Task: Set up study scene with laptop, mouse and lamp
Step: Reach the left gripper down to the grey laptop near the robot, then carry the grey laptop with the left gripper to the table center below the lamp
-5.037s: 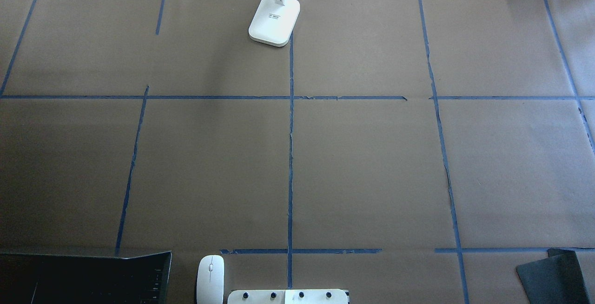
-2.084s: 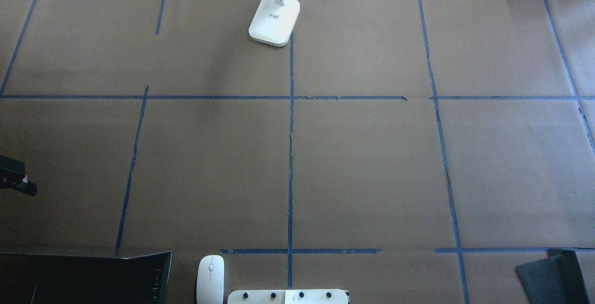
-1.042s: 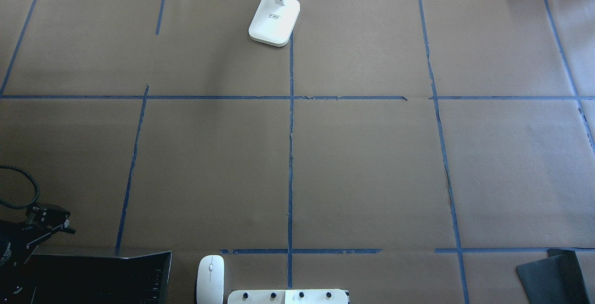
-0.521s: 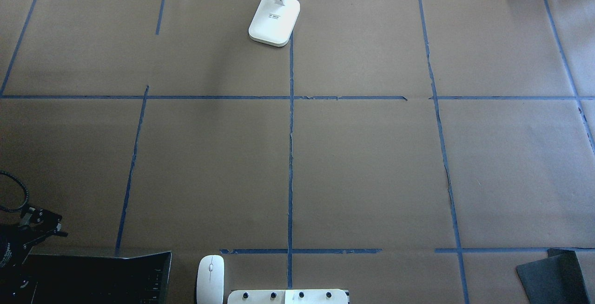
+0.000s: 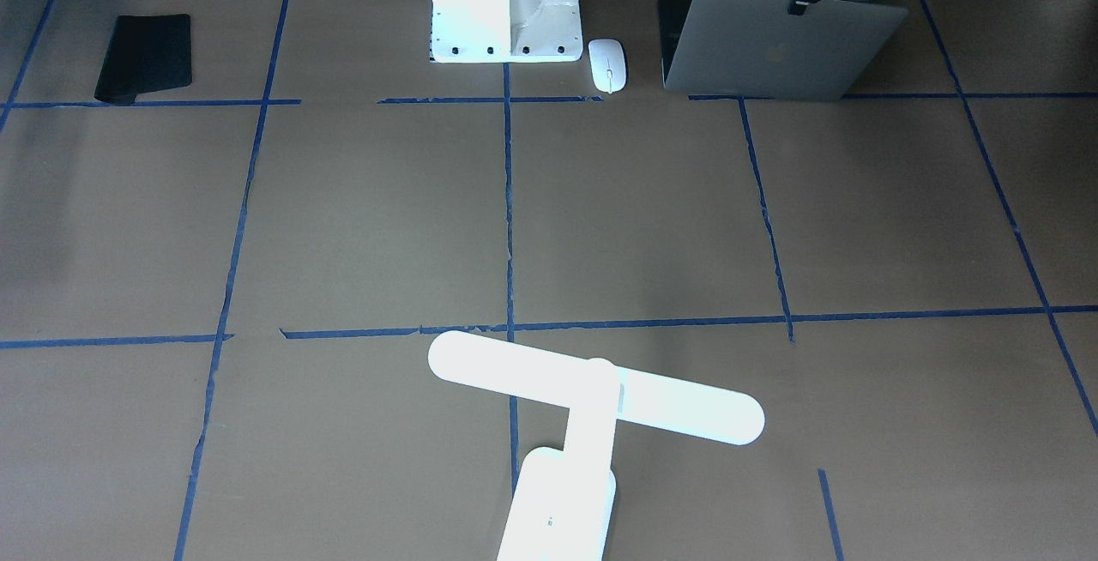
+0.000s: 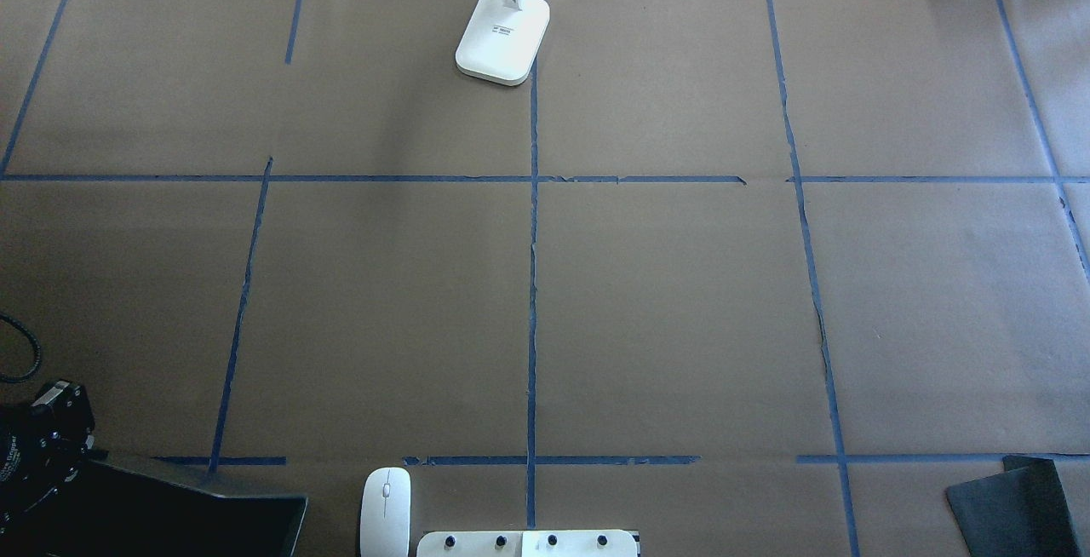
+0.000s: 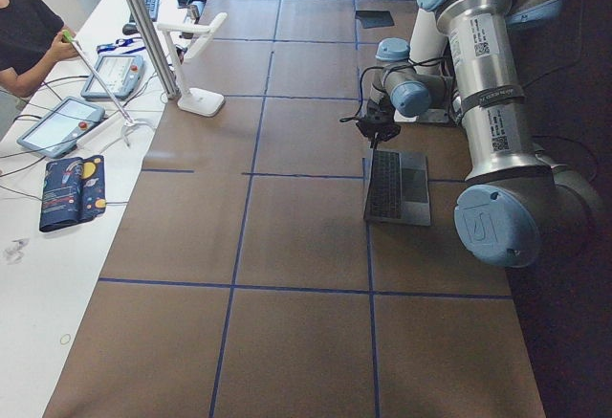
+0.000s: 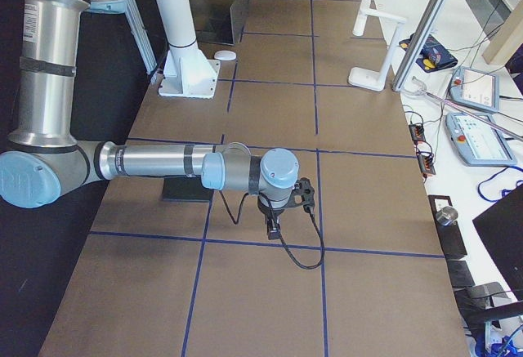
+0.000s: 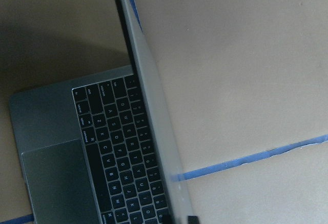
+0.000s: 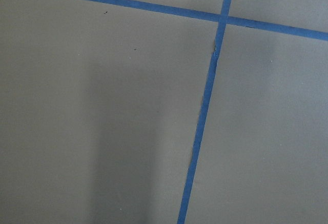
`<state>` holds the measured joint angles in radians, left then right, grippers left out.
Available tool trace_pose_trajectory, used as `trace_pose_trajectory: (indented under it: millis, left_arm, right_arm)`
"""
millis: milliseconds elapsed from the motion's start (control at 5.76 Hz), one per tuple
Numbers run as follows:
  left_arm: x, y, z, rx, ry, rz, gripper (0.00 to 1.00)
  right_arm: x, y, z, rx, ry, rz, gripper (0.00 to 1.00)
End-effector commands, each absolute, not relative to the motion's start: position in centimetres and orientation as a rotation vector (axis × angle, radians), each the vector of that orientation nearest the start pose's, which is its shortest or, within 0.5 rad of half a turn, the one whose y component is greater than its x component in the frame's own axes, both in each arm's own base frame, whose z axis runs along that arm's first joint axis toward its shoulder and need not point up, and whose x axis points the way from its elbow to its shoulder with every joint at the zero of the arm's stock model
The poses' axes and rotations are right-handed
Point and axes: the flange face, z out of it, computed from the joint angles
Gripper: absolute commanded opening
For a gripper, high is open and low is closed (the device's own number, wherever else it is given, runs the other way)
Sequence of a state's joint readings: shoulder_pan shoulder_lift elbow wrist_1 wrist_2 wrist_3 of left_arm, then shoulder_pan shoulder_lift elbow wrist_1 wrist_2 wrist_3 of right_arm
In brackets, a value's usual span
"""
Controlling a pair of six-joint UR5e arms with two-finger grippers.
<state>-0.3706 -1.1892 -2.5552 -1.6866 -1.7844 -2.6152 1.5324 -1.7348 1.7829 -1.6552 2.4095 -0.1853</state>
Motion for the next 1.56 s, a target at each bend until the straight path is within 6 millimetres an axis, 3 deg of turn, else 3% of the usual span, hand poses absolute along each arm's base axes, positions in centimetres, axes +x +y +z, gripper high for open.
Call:
trace_pose_trajectory:
  millis: [0, 347, 695, 868, 1042, 1389]
  left_arm:
    - [20.7, -23.8, 32.9, -0.420, 0.685, -1.370, 0.00]
    - [18.4, -26.3, 32.5, -0.342, 0.712, -1.362, 0.00]
    - [19.1, -28.4, 32.2, -0.309, 0.754, -1.349, 0.00]
    - [20.0, -30.9, 31.0, -0.285, 0.764, -1.360, 0.00]
    - [22.4, -34.7, 28.7, -0.259, 0.757, -1.369, 0.00]
    - [27.4, -44.3, 24.7, -0.225, 0.768, -1.415, 0.00]
  right_arm:
    - [4.3, -42.1, 63.4, 0.024, -0.844, -0.192, 1.00]
    - [4.3, -42.1, 63.4, 0.021, -0.849, -0.187, 1.00]
    - [4.3, -42.1, 63.4, 0.021, -0.849, -0.185, 1.00]
    - [4.3, -42.1, 63.6, 0.015, -0.849, -0.181, 1.00]
    - [4.3, -42.1, 63.8, 0.010, -0.849, -0.179, 1.00]
    - [4.3, -42.0, 64.3, 0.000, -0.850, -0.173, 1.00]
